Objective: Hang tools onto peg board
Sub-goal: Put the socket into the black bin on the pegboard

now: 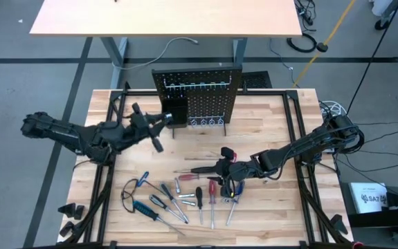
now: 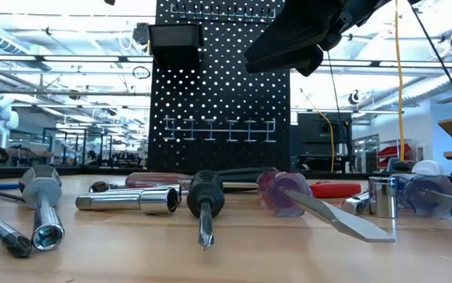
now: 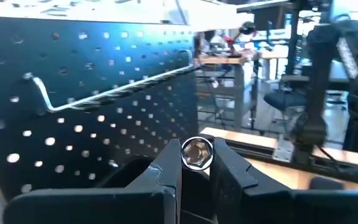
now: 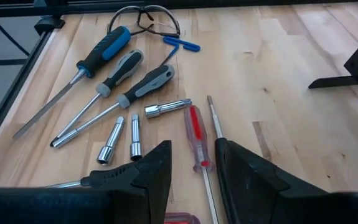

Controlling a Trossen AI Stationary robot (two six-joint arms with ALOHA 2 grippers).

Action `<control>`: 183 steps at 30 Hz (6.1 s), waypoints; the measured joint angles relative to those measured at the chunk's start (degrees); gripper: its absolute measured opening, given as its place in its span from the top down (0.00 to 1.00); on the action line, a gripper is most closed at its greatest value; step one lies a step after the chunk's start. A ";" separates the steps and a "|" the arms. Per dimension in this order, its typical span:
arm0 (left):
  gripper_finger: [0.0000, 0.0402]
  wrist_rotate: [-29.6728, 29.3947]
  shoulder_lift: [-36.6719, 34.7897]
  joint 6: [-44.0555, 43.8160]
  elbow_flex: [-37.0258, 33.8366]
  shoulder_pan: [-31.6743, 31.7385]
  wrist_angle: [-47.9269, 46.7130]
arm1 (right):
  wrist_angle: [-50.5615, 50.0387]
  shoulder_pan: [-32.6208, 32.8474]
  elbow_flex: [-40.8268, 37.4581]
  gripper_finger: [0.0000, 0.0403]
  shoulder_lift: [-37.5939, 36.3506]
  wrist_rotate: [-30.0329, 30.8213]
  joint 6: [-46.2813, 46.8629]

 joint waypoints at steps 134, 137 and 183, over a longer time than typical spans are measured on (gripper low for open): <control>0.54 7.28 36.86 -18.35 4.76 -17.72 9.72 | -54.51 6.38 -8.90 0.48 -1.66 -20.75 22.65; 0.54 7.30 36.86 -18.42 4.74 -17.88 9.72 | -56.27 6.39 -8.90 0.52 -1.66 -20.85 23.42; 0.54 12.90 36.86 17.87 4.74 -25.70 19.15 | -15.01 10.08 8.98 0.87 -1.77 -10.13 11.37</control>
